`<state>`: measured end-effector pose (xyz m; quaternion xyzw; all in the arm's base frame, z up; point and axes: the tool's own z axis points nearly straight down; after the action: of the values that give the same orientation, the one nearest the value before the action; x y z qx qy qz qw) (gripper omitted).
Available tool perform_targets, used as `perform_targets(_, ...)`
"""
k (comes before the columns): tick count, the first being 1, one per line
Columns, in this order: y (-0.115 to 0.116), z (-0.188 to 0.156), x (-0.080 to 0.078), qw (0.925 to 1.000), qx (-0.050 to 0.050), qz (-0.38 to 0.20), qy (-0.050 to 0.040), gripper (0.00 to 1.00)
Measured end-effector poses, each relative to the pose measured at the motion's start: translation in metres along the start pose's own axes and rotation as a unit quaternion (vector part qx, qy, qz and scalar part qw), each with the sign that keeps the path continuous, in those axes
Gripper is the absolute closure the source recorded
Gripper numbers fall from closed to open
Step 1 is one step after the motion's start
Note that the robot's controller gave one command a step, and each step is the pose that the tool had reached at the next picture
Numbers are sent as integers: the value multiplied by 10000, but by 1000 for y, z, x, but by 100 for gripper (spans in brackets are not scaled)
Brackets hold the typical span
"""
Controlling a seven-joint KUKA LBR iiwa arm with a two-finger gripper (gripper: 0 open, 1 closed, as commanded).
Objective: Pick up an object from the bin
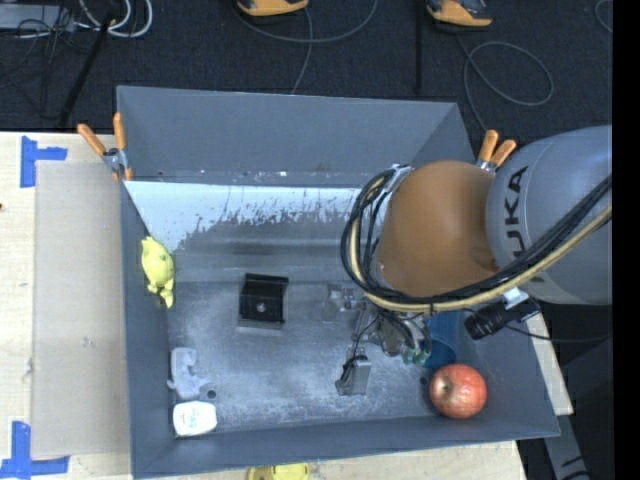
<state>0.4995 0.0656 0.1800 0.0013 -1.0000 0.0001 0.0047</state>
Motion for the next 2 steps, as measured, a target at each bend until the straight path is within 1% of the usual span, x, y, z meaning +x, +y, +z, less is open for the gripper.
perform_targets(1,0,-4,-2,10000,-3,14,-40,0)
perform_targets(2,-59,39,-15,10000,-5,7,-58,0)
